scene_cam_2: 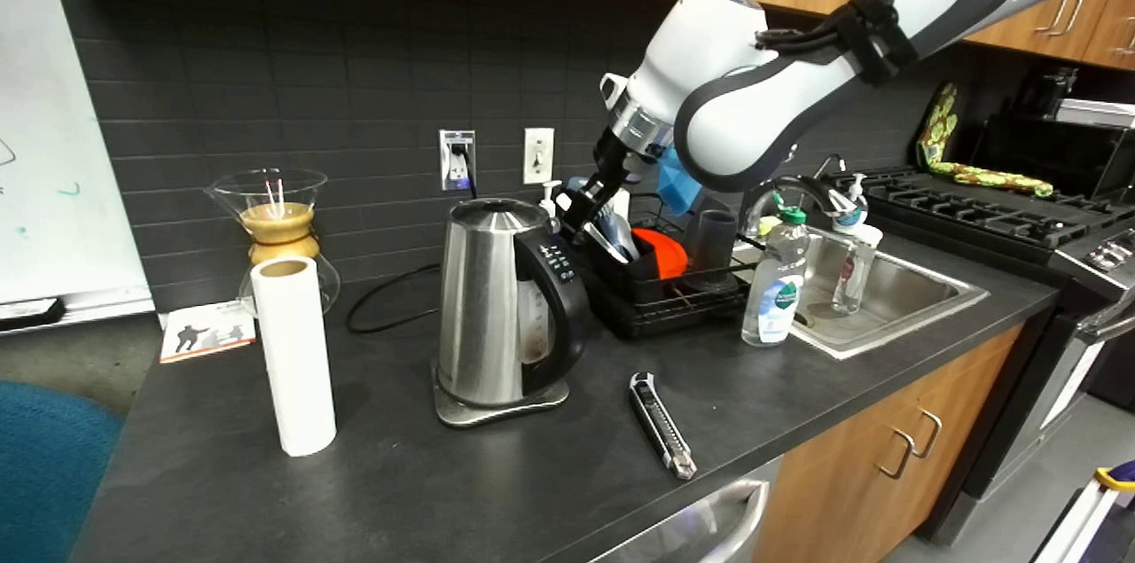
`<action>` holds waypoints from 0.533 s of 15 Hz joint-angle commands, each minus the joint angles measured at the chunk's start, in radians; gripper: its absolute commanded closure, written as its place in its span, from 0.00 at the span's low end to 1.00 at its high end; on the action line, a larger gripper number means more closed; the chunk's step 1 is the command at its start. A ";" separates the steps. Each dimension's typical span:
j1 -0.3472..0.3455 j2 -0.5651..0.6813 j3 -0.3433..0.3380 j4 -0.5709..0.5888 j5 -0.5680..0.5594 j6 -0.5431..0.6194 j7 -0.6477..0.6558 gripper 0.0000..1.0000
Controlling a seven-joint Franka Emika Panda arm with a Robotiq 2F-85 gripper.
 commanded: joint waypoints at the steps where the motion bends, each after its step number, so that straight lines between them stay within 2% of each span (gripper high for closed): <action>1: 0.007 -0.009 -0.007 -0.015 0.003 0.017 0.000 0.31; 3: 0.005 -0.011 -0.009 -0.015 0.003 0.018 0.000 0.41; 5: 0.003 -0.013 -0.012 -0.015 0.002 0.020 -0.001 0.63; 8: 0.001 -0.016 -0.018 -0.015 0.001 0.025 0.001 0.85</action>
